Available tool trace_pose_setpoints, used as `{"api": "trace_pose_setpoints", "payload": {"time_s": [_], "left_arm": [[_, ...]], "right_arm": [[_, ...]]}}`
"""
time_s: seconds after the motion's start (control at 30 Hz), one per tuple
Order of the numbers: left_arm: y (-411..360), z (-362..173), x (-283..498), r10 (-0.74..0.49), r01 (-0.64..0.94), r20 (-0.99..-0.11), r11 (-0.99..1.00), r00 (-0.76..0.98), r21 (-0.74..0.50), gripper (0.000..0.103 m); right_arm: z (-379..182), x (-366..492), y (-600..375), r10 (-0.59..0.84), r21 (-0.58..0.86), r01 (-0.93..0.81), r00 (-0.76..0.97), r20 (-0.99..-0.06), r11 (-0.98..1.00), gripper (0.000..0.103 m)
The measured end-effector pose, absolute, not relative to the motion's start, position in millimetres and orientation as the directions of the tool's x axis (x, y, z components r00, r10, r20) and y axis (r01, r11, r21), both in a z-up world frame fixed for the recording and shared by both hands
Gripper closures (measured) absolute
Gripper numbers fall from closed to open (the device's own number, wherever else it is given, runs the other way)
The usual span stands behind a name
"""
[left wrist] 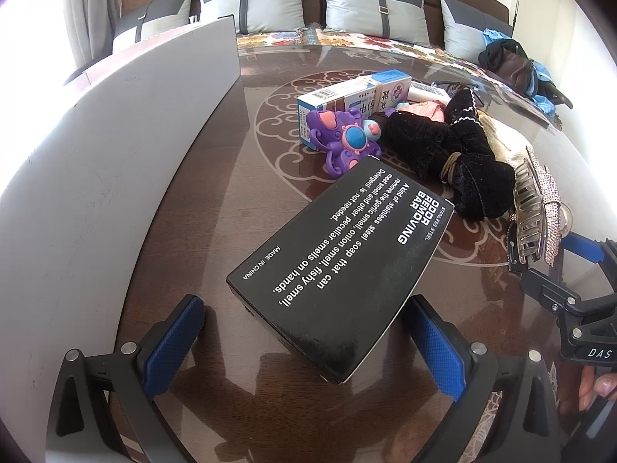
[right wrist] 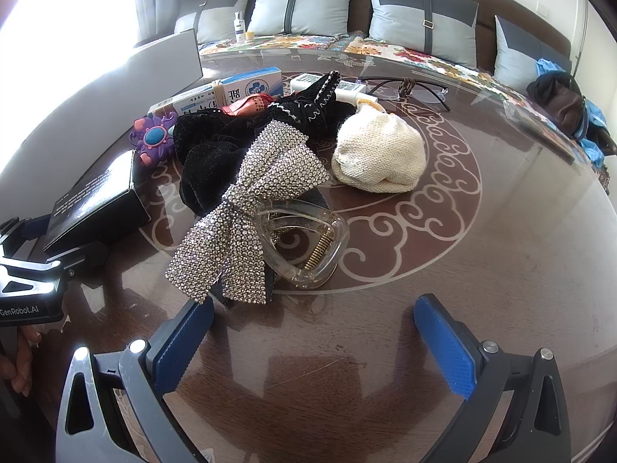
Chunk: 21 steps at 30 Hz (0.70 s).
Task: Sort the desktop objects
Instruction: 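Grasp the black box with the left tool while the right tool approaches the rhinestone bow clip, then lift the black box with the left tool while the right tool grasps and lifts the bow clip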
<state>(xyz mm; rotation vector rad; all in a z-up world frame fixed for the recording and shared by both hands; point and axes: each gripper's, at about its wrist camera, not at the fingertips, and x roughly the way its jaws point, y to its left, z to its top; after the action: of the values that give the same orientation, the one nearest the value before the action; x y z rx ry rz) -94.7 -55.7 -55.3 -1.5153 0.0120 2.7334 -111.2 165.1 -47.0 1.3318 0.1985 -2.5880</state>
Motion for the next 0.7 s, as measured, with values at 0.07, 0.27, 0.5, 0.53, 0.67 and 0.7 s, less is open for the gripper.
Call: {"api": "trace_pose_setpoints", "payload": {"time_s": [0.07, 0.27, 0.5, 0.53, 0.67, 0.7], "left_arm": [[-53, -54, -106, 0.018, -0.040, -0.885, -0.999, -0.465, 0.001, 0.000], [-27, -47, -129, -0.015, -0.202, -0.882, -0.972, -0.470, 0.124, 0.000], [-27, -42, -108, 0.096, -0.208, -0.862, -0.978, -0.497, 0.011, 0.045], [-28, -42, -103, 0.102, -0.200, -0.859, -0.980, -0.502, 0.001, 0.045], [-37, -38, -85, 0.136, -0.186, -0.846, -0.982, -0.516, -0.044, 0.045], [-40, -36, -78, 0.147, -0.187, -0.838, -0.981, -0.526, -0.055, 0.045]], "right_arm": [[-47, -111, 165, -0.136, -0.017, 0.259, -0.563, -0.815, -0.966, 0.000], [-46, -109, 168, -0.183, 0.010, 0.309, -0.537, -0.824, -0.951, 0.000], [-9, -110, 187, -0.226, 0.114, 0.242, -0.508, -0.831, -0.964, 0.000], [-5, -115, 182, -0.226, 0.117, 0.239, -0.506, -0.832, -0.964, 0.000], [-11, -145, 153, -0.214, 0.130, 0.209, -0.452, -0.866, -0.969, 0.000], [-17, -151, 144, -0.193, 0.111, 0.209, -0.427, -0.883, -0.972, 0.008]]}}
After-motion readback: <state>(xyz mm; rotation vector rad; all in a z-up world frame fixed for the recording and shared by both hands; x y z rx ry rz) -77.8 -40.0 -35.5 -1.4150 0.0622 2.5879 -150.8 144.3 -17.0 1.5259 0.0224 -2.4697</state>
